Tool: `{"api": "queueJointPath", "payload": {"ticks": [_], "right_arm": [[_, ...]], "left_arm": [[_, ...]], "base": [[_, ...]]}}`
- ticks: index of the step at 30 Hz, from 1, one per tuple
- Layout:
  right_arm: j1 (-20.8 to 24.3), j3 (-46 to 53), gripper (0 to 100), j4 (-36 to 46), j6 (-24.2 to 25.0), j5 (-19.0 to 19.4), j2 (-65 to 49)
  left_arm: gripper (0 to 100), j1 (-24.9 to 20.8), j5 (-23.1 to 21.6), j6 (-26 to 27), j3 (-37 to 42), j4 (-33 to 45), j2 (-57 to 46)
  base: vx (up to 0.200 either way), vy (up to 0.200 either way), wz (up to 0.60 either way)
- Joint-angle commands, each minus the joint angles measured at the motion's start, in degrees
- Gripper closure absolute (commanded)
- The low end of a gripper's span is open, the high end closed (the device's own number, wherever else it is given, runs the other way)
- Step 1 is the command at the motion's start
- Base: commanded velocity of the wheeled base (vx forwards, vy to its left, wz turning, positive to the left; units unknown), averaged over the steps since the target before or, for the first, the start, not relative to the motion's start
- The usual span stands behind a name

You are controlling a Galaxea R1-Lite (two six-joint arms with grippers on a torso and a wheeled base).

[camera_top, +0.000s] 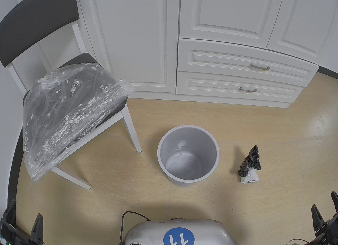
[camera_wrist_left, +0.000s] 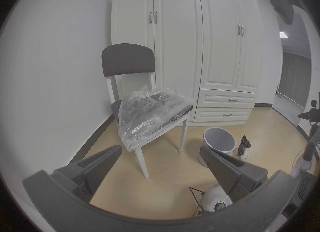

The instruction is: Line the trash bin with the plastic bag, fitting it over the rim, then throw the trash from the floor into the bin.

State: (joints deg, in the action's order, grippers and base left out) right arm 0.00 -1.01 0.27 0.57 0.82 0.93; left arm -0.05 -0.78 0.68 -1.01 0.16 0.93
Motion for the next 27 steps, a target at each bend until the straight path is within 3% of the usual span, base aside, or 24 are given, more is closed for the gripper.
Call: {"api": "queueJointPath", "payload": {"ticks": [1, 21, 27], "right_arm": [[0.0, 0.7, 0, 0.0, 0.1, 0.0, -0.9], [-0.1, 0.8, 0, 0.1, -1.5, -0.1, -0.9], [-0.2, 0.8, 0, 0.1, -4.1, 0.5, -0.9]], "left_arm": [[0, 0.0, 0.4, -1.4, 1.0, -0.2, -0.9], [0, 0.0, 1.6, -2.2, 1.0, -0.2, -0.9], [0, 0.1, -1.4, 2.9, 1.0, -0.3, -0.9]], "base": [[0.0, 0.0, 0.0], [0.0, 0.0, 0.0], [0.0, 0.0, 0.0]]}}
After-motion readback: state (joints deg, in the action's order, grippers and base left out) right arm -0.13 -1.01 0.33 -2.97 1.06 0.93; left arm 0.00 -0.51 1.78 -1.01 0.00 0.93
